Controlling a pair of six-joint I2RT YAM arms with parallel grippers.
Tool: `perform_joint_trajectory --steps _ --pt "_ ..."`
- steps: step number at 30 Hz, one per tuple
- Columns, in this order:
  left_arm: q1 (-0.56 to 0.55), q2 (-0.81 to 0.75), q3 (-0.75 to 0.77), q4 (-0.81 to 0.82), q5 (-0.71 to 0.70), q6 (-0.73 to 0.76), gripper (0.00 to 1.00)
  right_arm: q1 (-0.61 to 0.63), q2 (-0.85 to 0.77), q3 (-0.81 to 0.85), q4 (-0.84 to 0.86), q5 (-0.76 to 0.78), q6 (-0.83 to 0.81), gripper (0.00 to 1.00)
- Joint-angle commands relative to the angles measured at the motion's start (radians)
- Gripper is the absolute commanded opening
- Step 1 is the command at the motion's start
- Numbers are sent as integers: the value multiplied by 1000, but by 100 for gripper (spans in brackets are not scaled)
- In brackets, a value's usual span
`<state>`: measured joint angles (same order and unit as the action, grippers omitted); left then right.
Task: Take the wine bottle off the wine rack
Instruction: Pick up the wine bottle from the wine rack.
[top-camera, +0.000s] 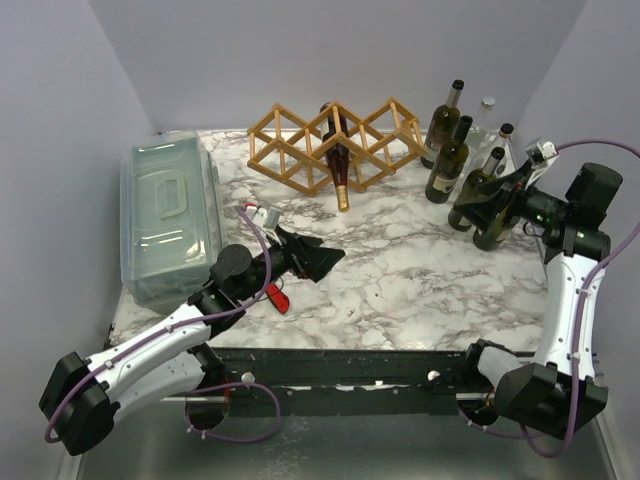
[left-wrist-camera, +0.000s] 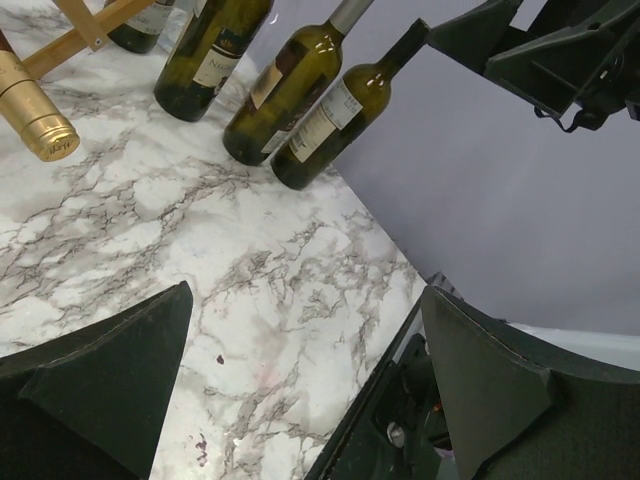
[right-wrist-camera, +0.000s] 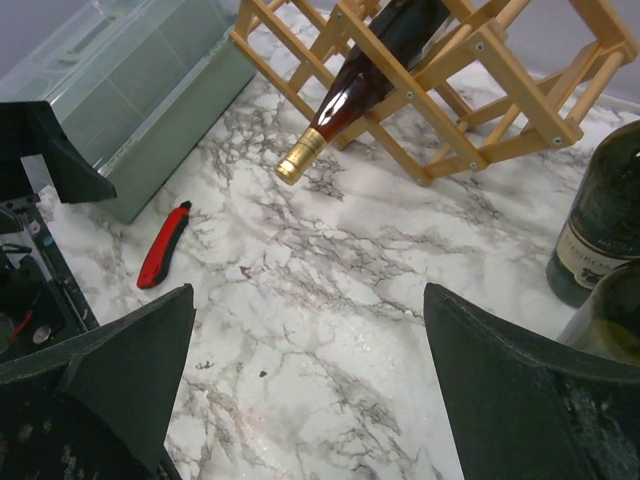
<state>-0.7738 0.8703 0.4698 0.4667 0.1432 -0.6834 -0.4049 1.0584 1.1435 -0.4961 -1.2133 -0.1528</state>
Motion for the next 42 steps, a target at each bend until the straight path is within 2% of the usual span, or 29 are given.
perform_joint_trajectory --steps 1,15,23,30,42 --pt "4 17 69 -111 -31 36 99 5 -26 -55 -48 -60 -48 99" --pt "-1 142 263 -304 -86 56 99 17 -48 -172 -116 -78 -175 99" --pt "-19 250 434 -525 -264 55 99 34 -51 -259 -73 -70 -165 99" --pt "-31 419 611 -698 -434 22 99 53 -46 -279 -80 -45 -179 99" --pt "-20 740 848 -720 -552 58 98 69 -23 -268 -136 -19 -230 99"
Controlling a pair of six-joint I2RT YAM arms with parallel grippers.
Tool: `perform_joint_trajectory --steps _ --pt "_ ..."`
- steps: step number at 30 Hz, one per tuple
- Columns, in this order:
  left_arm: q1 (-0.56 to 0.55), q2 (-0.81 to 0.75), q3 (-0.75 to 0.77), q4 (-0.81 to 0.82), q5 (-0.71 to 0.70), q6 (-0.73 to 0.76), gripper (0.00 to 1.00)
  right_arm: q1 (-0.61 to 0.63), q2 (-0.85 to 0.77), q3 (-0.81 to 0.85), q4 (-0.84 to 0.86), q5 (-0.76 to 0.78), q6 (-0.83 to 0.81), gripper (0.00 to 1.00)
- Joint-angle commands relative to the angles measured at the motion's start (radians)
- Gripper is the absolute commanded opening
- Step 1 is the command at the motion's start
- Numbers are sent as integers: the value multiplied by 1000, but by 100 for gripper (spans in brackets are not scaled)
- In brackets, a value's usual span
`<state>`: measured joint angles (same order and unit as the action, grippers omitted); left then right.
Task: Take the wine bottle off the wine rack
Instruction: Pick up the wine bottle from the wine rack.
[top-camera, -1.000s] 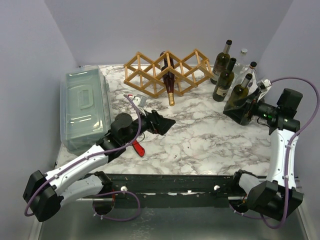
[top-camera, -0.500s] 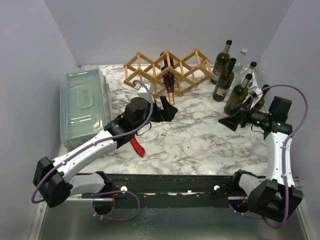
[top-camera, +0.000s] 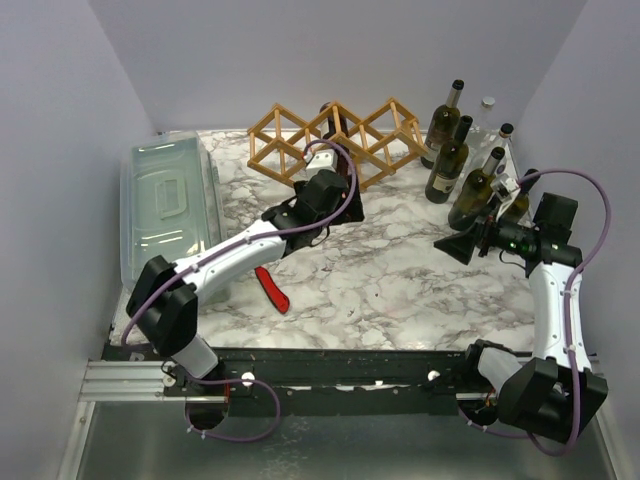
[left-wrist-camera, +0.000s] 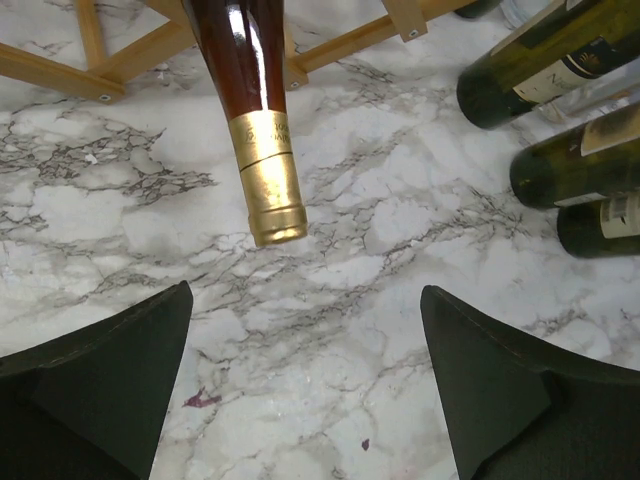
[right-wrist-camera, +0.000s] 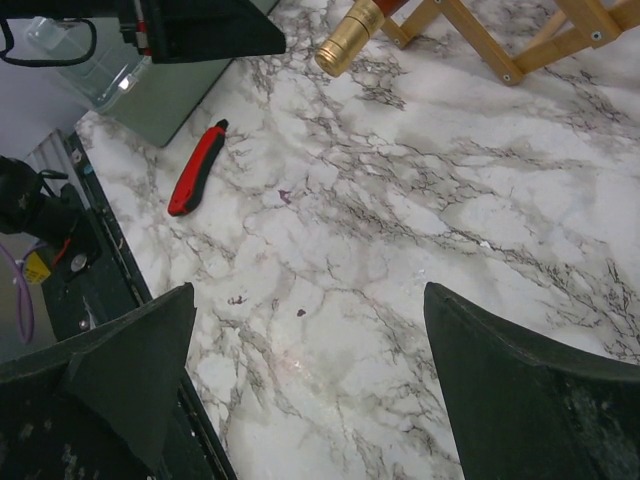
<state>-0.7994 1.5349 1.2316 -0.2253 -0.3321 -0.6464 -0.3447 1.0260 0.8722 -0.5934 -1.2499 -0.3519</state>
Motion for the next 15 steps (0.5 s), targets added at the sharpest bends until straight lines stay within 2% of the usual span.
perform_joint_trajectory --steps 1,9,15 --pt "9 102 103 -27 -91 22 97 9 11 4 -39 17 -31 99" --pt "53 226 157 112 -127 81 93 15 21 8 -51 20 -43 99" --pt "71 319 251 116 -145 119 89 18 21 10 -58 23 -49 99"
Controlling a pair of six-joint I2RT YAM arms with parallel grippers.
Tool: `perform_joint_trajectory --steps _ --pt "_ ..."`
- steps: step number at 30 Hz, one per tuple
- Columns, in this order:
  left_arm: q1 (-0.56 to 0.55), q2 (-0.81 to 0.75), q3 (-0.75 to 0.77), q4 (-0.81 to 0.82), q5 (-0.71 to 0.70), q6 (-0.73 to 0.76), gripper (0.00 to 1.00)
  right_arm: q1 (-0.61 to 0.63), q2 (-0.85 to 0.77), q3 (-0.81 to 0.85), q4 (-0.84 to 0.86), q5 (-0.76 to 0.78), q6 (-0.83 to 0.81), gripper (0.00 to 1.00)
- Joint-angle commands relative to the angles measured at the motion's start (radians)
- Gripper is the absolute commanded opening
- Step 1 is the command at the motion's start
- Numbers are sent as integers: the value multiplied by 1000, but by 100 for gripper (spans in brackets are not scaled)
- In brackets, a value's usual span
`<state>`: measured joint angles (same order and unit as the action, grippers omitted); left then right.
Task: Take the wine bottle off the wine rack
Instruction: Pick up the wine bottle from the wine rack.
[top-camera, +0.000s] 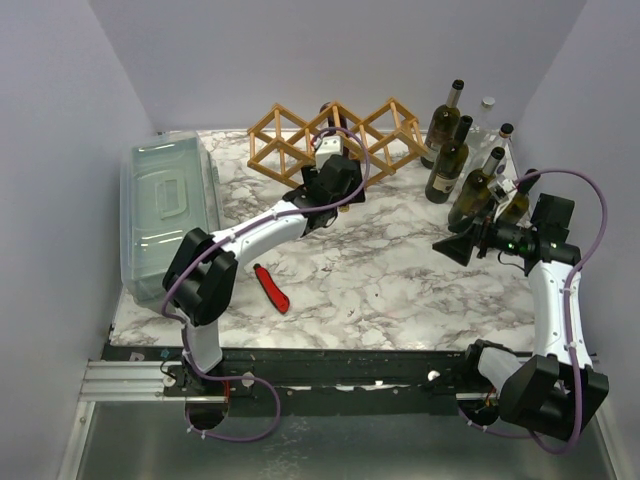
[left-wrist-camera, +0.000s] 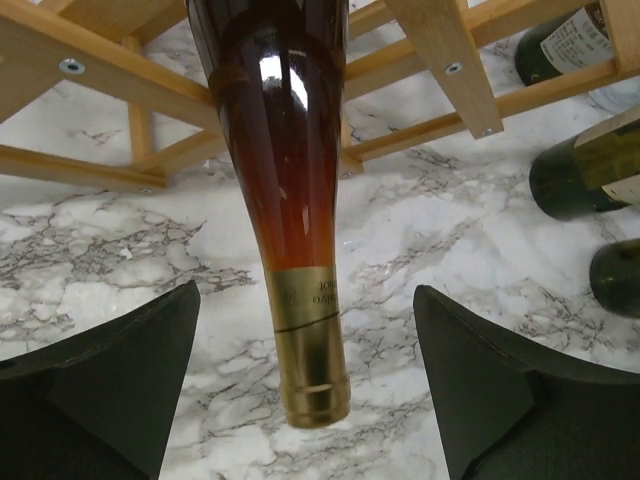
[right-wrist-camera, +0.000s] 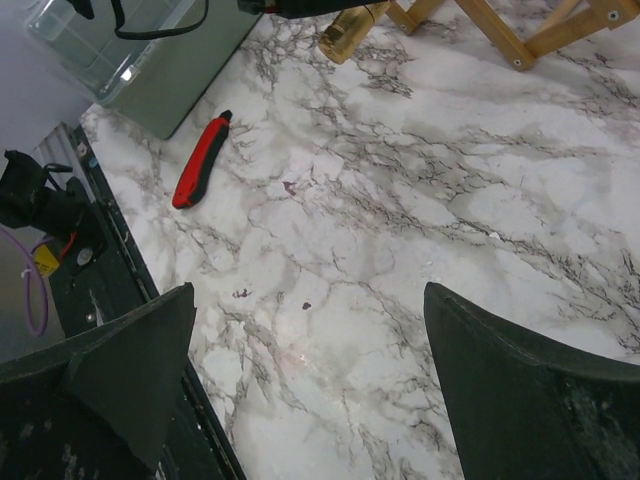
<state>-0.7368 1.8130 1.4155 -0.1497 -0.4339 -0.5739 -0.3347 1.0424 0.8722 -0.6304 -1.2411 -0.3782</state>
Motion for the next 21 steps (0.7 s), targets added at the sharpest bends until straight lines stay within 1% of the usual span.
perform_joint_trajectory --steps 1,7,11,14,21 --pt "11 52 77 42 -41 47 88 9 5 9 -22 14 -23 99" --pt "25 107 123 44 -35 46 83 13 3 10 -26 17 -28 99" --pt "29 131 146 42 -34 43 83 14 1 12 -28 17 -31 99" --pt "32 144 150 41 -30 33 78 16 2 12 -29 18 -33 99" --pt "49 167 147 35 -2 -17 78 16 2 13 -32 19 -36 99"
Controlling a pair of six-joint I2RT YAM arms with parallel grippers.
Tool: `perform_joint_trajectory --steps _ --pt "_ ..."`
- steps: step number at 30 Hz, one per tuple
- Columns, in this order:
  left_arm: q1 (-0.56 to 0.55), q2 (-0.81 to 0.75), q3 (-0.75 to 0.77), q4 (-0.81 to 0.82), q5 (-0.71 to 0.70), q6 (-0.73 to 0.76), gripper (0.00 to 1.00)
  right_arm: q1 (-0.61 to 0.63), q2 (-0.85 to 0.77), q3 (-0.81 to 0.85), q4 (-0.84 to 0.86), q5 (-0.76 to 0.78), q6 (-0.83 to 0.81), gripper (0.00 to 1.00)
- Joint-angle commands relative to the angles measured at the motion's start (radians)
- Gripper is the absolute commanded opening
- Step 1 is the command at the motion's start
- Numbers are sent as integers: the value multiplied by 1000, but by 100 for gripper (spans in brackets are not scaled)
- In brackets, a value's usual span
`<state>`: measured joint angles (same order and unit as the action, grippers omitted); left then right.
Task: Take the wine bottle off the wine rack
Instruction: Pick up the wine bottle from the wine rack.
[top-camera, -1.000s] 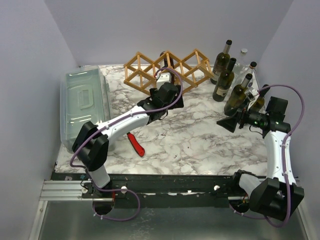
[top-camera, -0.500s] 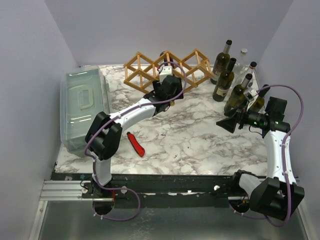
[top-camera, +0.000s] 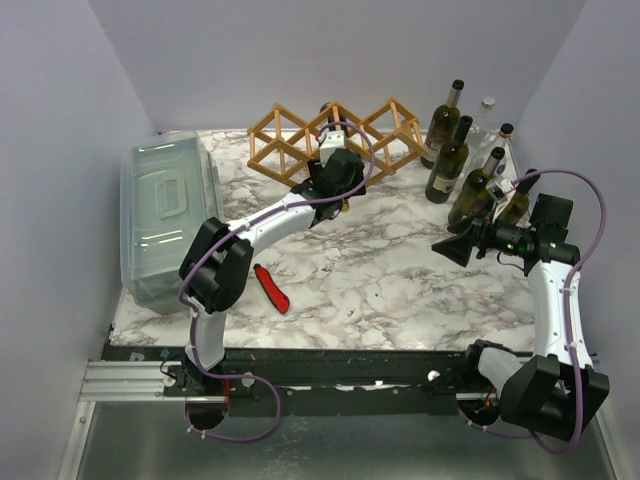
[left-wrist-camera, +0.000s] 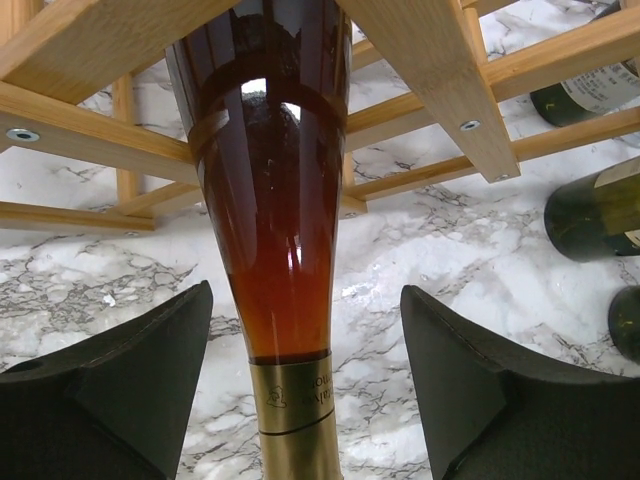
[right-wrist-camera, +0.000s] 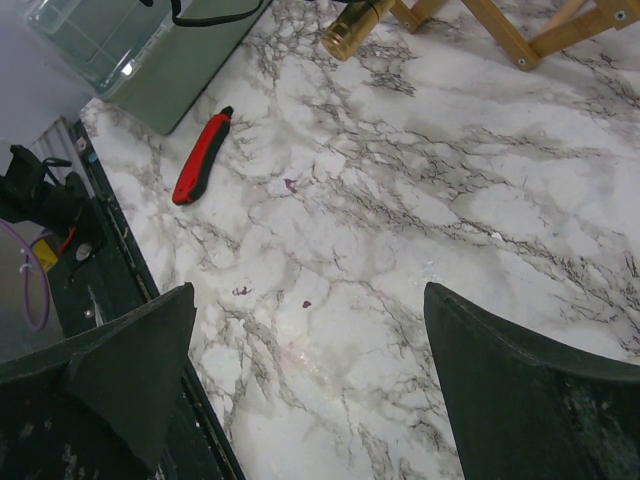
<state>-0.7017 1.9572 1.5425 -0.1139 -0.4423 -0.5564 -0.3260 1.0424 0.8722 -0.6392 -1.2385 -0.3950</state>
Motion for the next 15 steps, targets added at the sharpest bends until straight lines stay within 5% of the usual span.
perform_joint_trajectory --steps 1,7,15 --pt "15 24 19 -1 9 -39 78 9 3 13 -24 15 -21 99" --pt "25 38 27 -6 30 -53 66 11 4 15 -28 18 -24 99" --pt "34 57 29 -17 58 -85 65 12 6 15 -30 20 -28 99"
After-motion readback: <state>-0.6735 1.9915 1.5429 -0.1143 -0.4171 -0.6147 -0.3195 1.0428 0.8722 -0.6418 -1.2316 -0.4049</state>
